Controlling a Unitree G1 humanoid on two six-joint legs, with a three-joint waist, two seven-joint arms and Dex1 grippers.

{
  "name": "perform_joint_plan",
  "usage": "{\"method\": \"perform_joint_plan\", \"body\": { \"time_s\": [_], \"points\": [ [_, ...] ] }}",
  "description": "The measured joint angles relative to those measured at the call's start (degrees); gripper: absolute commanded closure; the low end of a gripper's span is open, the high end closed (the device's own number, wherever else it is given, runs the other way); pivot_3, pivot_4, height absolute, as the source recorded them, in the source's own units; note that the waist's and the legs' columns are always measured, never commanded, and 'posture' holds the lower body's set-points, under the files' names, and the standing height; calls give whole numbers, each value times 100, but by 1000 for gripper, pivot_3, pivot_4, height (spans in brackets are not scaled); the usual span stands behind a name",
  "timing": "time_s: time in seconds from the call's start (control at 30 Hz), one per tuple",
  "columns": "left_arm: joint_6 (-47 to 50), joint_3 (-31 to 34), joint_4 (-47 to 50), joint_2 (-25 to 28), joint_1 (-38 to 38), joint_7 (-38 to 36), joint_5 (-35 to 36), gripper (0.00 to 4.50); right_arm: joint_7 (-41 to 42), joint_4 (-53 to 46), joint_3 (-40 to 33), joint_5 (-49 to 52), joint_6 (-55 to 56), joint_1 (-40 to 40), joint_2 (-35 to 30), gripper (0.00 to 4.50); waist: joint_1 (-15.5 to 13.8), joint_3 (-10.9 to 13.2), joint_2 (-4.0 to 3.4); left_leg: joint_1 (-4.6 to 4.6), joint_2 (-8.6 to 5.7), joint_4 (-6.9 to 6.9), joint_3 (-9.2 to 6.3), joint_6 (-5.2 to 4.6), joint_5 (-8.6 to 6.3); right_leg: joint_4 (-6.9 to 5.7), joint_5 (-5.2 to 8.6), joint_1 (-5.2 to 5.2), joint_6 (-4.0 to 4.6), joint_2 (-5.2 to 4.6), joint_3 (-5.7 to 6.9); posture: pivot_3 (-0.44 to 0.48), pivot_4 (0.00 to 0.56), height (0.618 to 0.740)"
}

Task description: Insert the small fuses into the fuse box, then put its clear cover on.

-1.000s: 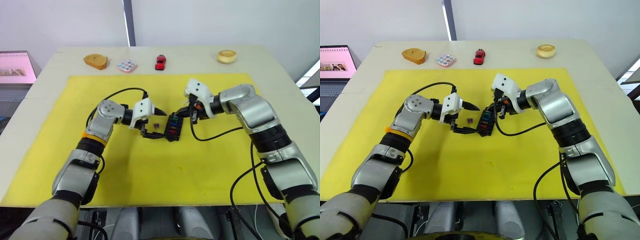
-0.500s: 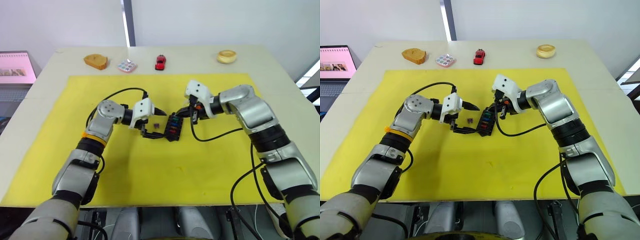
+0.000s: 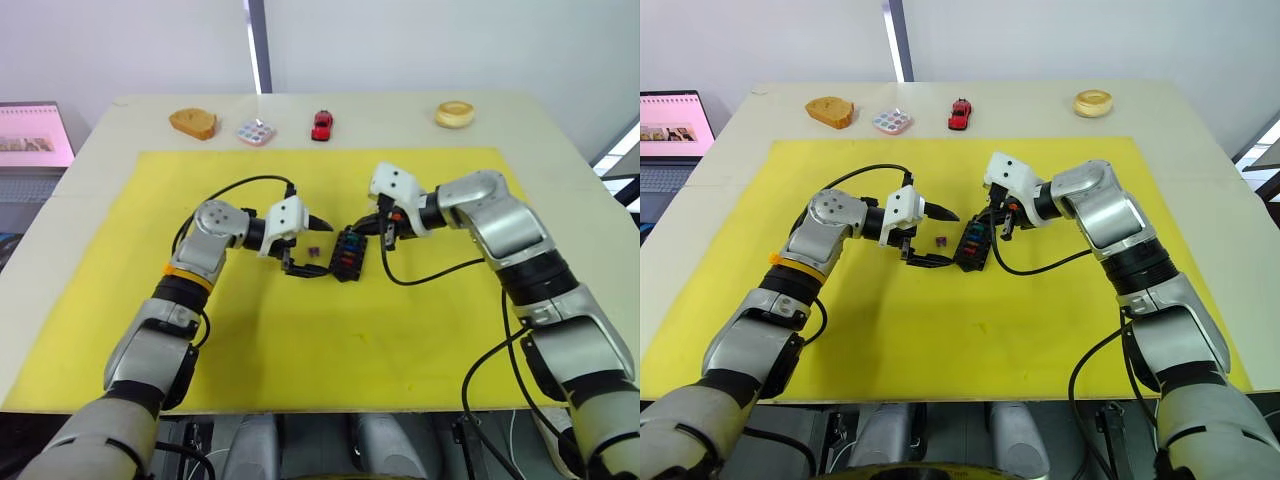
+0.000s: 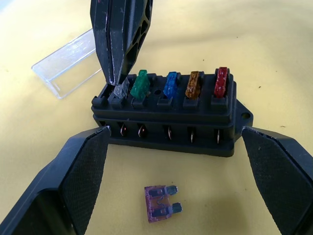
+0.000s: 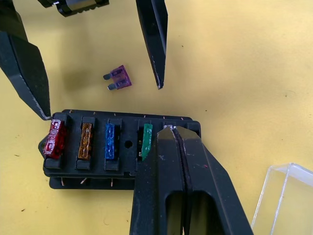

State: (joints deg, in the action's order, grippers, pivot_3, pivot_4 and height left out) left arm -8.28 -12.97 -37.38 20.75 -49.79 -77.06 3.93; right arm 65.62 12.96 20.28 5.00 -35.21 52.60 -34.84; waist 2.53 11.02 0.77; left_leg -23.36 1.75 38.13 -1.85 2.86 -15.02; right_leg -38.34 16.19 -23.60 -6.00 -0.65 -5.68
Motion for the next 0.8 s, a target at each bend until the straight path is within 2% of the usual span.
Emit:
{"method": "perform_joint_plan", "body": {
  "time_s": [0.37,0.8],
  "points": [
    [0,0,3,8,2,-6,-1,0,4,-37,-25,-142,69,-38,6,4489,-1,0,0,2,0,0,-1,0,0,2,0,4,0,0,0,0,150,740],
    [0,-7,46,21,18,-9,-1,0,230,-181,-404,419,-835,200,-12,4489,6,1,-1,-5,0,-2,-1,0,0,3,0,-6,0,0,0,0,150,740]
  ]
}}
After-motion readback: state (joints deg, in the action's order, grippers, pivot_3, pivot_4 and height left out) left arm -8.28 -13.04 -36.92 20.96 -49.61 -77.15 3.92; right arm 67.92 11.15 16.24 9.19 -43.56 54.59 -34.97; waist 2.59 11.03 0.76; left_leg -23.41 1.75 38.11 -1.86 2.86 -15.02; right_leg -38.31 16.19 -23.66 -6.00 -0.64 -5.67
